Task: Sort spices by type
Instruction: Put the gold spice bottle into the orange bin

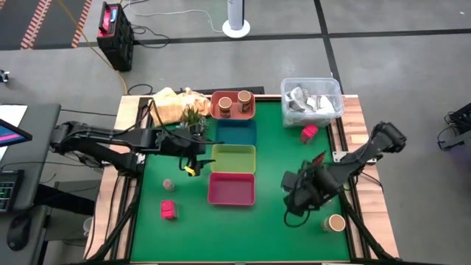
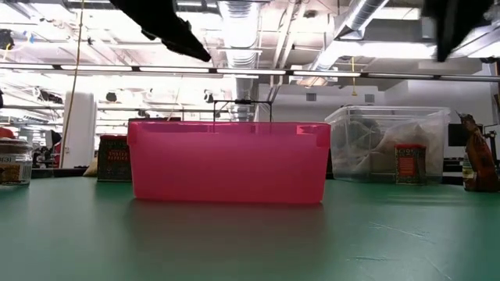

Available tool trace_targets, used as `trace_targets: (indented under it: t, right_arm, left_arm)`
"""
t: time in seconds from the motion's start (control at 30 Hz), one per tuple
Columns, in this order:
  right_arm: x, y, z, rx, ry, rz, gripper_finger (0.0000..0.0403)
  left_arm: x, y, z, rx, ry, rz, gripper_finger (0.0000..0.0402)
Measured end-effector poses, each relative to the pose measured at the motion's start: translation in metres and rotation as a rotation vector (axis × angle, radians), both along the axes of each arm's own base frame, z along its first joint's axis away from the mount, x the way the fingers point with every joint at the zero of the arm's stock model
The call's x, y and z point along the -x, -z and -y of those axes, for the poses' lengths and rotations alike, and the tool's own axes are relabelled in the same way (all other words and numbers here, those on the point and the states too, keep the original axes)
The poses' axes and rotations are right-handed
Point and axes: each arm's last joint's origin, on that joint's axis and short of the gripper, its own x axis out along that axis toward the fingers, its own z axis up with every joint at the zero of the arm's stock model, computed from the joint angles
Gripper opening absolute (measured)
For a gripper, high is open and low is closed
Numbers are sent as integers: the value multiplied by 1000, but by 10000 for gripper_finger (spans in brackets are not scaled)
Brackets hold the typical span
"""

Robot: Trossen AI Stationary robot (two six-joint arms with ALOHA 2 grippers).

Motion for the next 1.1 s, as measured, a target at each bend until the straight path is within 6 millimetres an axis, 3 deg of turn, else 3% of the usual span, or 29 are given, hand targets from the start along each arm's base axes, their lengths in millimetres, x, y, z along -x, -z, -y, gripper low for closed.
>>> trace_targets:
  t: [0.23,0.5,0.8,1.1]
  right_arm:
    - [10,14,-47,-175,25,-183,315]
    - [48,19,-80,-154,111,-280,395]
    - [89,18,-99,-66,156,-301,389]
    - [102,24,-102,-44,195,-293,388]
  left_arm:
    - [1,9,-1,-24,10,2,290]
    - [2,6,0,-27,15,22,290]
    - [9,2,0,-18,10,22,290]
    - [14,-2,0,-1,0,31,290]
